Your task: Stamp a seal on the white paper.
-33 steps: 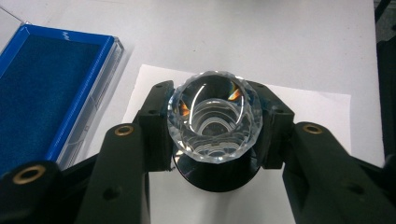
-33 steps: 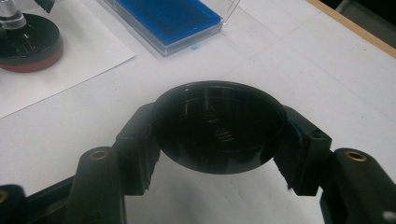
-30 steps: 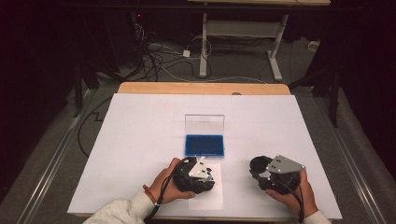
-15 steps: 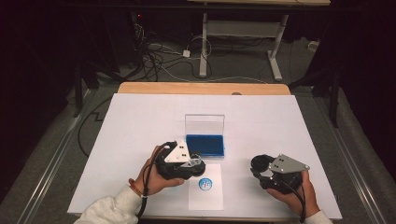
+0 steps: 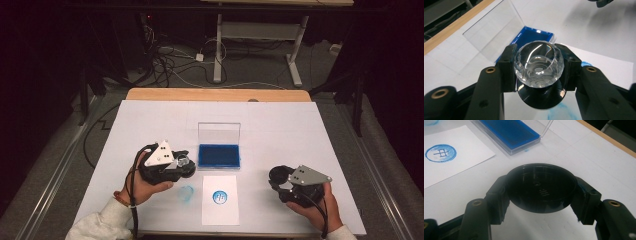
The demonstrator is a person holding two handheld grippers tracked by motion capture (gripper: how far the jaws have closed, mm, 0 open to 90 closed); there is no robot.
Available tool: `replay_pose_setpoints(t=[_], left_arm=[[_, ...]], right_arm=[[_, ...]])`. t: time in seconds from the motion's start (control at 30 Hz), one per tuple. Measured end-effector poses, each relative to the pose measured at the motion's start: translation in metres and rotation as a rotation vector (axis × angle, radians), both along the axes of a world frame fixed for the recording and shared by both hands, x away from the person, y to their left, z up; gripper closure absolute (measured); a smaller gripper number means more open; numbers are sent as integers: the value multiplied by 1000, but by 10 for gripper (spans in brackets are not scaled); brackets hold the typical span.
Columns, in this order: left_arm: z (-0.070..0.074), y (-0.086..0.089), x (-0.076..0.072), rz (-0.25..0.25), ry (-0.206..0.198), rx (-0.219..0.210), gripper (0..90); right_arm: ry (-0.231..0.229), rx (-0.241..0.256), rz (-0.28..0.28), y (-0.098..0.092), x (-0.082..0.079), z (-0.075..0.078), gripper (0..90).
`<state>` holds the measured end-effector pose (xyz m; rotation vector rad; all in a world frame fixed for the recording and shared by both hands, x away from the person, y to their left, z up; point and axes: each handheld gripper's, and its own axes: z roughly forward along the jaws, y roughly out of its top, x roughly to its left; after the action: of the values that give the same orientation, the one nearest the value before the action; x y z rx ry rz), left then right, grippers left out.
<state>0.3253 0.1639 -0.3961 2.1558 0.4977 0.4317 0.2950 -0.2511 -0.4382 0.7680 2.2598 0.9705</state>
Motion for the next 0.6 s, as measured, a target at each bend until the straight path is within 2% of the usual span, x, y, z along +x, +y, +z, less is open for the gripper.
replay_pose_setpoints(t=[0.2,0.37,0.6], left_arm=[[-5,11,1,47,6,-2,546],[-6,17,3,56,12,-21,546],[-5,19,3,62,9,-19,546]], right_arm=[[3,0,-1,0,1,0,388],[-1,1,-4,-1,2,1,388],[9,-4,9,4,5,-2,388]])
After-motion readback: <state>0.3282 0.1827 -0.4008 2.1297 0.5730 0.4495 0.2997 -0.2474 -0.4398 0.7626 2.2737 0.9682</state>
